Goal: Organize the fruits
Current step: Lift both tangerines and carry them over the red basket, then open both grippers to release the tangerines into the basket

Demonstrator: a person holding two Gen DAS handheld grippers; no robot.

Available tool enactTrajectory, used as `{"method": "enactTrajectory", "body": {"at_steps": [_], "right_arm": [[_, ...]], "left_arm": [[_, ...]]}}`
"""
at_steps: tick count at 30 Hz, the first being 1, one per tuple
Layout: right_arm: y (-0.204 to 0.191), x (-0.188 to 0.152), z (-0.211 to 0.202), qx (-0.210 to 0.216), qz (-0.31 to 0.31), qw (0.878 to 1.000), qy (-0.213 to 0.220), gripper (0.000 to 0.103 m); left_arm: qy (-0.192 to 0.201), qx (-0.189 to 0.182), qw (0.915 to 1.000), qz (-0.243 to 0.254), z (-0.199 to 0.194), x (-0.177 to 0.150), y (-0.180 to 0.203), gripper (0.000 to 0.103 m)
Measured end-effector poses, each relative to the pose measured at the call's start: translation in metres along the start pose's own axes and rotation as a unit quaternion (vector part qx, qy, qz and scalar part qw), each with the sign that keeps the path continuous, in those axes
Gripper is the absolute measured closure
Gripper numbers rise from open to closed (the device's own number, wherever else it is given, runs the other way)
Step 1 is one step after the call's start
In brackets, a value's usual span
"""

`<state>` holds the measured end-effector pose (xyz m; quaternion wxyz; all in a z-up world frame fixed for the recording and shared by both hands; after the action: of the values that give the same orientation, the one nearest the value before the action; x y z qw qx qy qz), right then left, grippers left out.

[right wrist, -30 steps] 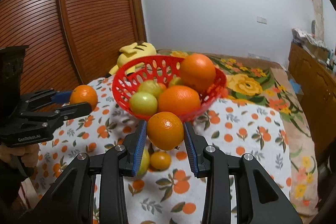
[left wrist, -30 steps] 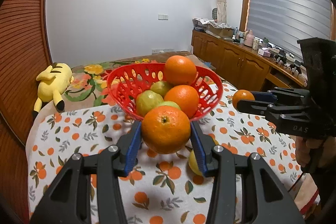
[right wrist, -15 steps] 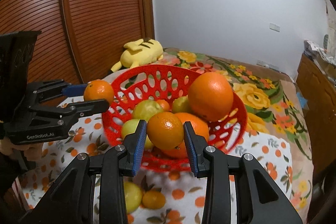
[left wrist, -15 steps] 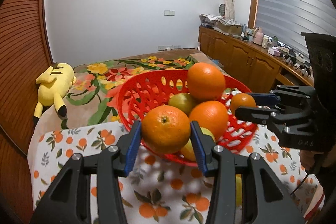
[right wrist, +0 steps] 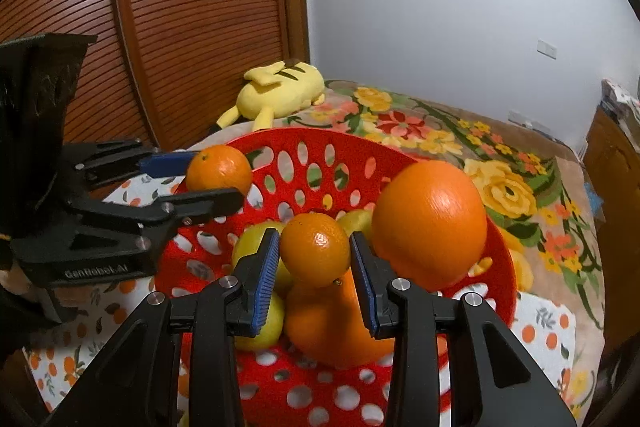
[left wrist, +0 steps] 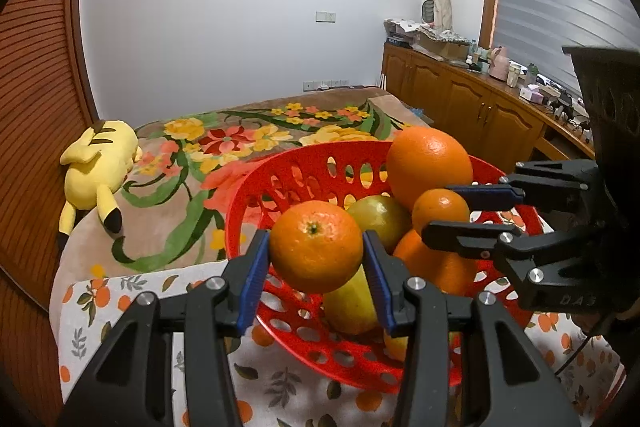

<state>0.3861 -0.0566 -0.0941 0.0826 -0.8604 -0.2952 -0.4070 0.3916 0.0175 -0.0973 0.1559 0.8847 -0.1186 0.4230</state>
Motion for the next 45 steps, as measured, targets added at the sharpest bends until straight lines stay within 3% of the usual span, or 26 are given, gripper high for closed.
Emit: {"method": "enactTrajectory", "body": {"at_steps": [10,13,45], "right_arm": [[-0.005,0.007,0.015,0.0,-0.003,1.0,-0.007,0.067],[-0.004,0.01,0.013,-0.006,0.004,1.0,0.002,0.057],[0.019,-0.028,-0.035,-0.013,0.041,0.999,0.004,0.057]], "left_arm": [[-0.005,-0.015,0.9999,0.0,0.005,-0.006,0.003,0.058],[-0.004,-0.016,0.9999,-0.001,0.003,-0.006,0.002,0.058],[0.004,-0.011,0.9998,0.017,-0.008,-0.003,0.012,0.055]]}}
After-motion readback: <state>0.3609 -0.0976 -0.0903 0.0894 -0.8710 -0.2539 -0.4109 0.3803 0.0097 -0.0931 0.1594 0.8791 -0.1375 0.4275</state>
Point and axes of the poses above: each gripper's, at about its wrist camera, not at the fingertips, and z roughly the way its jaws point, y to its right, x to its top, the point moved 8 cm from there along z, roughly the way its jaws point, and after that the axes turned 11 degrees about -x, right-handed, at the moved point
